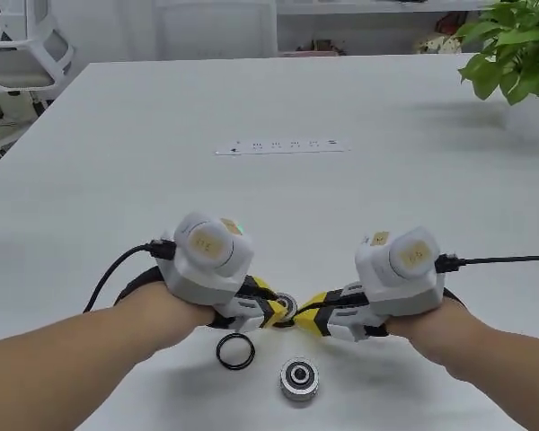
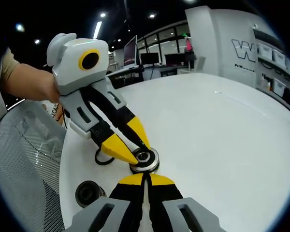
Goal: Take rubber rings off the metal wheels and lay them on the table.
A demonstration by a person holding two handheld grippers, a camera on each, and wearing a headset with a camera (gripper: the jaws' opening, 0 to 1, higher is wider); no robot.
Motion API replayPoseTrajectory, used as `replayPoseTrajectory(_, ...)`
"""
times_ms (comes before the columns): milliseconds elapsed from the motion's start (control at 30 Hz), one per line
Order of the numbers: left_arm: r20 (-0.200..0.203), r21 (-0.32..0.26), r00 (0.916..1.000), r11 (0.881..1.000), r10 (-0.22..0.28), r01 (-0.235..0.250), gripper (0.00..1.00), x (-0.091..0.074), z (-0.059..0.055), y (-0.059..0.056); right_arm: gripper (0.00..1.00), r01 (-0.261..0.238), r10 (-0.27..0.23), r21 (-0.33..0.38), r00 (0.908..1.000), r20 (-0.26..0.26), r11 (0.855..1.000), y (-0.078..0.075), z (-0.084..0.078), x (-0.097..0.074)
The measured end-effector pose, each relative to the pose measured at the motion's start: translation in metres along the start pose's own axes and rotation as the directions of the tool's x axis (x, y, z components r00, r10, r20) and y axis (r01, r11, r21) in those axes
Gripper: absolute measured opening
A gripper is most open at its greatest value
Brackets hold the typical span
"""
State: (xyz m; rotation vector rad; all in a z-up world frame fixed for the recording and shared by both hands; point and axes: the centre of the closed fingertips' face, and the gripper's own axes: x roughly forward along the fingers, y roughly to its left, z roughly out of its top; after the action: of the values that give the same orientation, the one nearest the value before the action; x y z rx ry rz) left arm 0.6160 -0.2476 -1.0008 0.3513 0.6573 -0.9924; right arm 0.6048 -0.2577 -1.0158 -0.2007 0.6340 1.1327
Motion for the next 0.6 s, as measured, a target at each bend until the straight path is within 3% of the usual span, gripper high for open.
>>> replayPoseTrajectory(367, 0.003, 0.003, 1.0, 1.0, 0.009, -0.009, 0.13, -0.0006, -0.0001, -0.0004, 0.0, 0.019, -0.02, 0.119, 0.9998, 0.007, 0.993, -0.0016, -0.0002, -0.0018)
replayPoseTrajectory(600, 0.004, 0.004, 0.9999, 1.0, 0.012, -0.012, 0.12, -0.0002, 0.0002, -0.0002, 0.0, 0.017, -0.025, 0.213, 0.999, 0.036, 0.977, -0.0044, 0.0011, -0.0066)
